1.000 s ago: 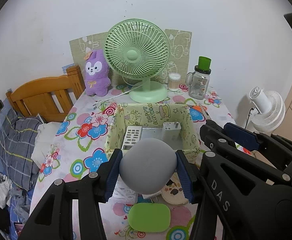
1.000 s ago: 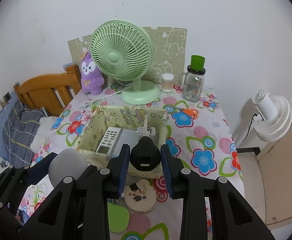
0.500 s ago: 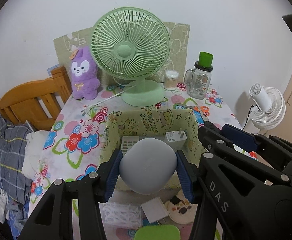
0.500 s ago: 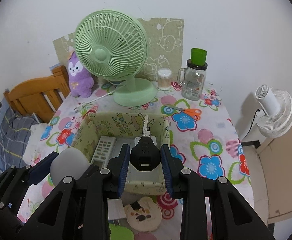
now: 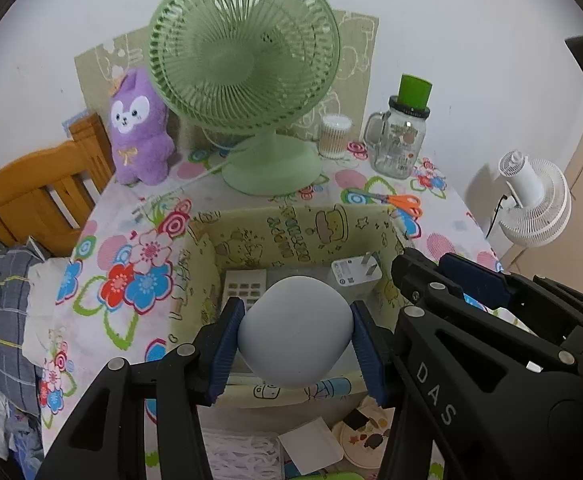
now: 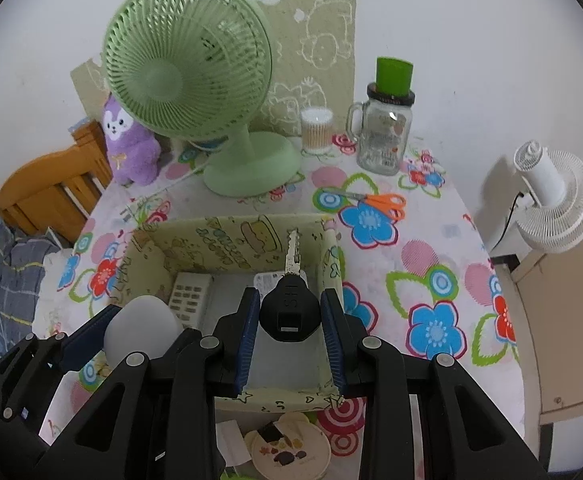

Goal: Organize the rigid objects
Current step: 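Lower the puff and key fob into the box and open both tools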

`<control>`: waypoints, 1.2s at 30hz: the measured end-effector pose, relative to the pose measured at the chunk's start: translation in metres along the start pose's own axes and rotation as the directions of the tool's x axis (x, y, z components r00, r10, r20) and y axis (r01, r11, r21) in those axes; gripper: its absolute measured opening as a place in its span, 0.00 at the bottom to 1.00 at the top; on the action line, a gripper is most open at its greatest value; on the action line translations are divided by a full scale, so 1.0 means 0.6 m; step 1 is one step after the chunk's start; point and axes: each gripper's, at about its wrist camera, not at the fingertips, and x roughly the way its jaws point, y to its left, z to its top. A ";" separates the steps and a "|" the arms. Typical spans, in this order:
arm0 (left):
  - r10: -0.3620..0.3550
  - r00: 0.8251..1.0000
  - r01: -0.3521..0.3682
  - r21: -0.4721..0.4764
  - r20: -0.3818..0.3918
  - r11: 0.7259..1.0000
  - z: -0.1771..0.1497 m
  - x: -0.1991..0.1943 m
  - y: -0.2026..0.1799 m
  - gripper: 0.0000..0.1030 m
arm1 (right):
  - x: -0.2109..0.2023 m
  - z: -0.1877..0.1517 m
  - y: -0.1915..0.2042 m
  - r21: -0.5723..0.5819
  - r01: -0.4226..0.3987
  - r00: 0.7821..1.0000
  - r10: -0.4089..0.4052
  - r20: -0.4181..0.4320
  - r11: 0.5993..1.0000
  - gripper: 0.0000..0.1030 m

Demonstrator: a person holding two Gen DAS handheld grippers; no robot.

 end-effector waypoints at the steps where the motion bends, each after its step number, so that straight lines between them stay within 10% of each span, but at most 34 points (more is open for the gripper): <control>1: -0.002 1.000 0.002 -0.003 -0.005 1.000 -0.001 0.002 0.001 0.54 | 0.004 -0.001 0.000 0.001 0.003 1.000 -0.003 -0.009 1.000 0.34; 9: -0.007 1.000 0.007 0.009 -0.029 1.000 -0.002 0.019 -0.001 0.54 | 0.022 -0.006 -0.006 0.040 0.026 0.999 -0.024 -0.043 0.999 0.36; 12: -0.005 0.999 0.005 0.016 -0.033 1.000 -0.001 0.026 0.000 0.54 | 0.025 -0.006 -0.010 0.055 0.052 0.997 -0.049 -0.059 0.997 0.59; 19: -0.012 0.999 0.012 -0.003 -0.045 1.000 0.001 0.038 0.005 0.54 | 0.021 -0.011 -0.017 0.080 0.062 0.996 -0.057 -0.071 0.995 0.71; 36: -0.056 0.993 0.058 0.016 -0.105 0.998 -0.023 0.056 0.000 0.74 | 0.045 -0.031 -0.020 0.089 0.089 0.987 -0.076 -0.145 0.992 0.72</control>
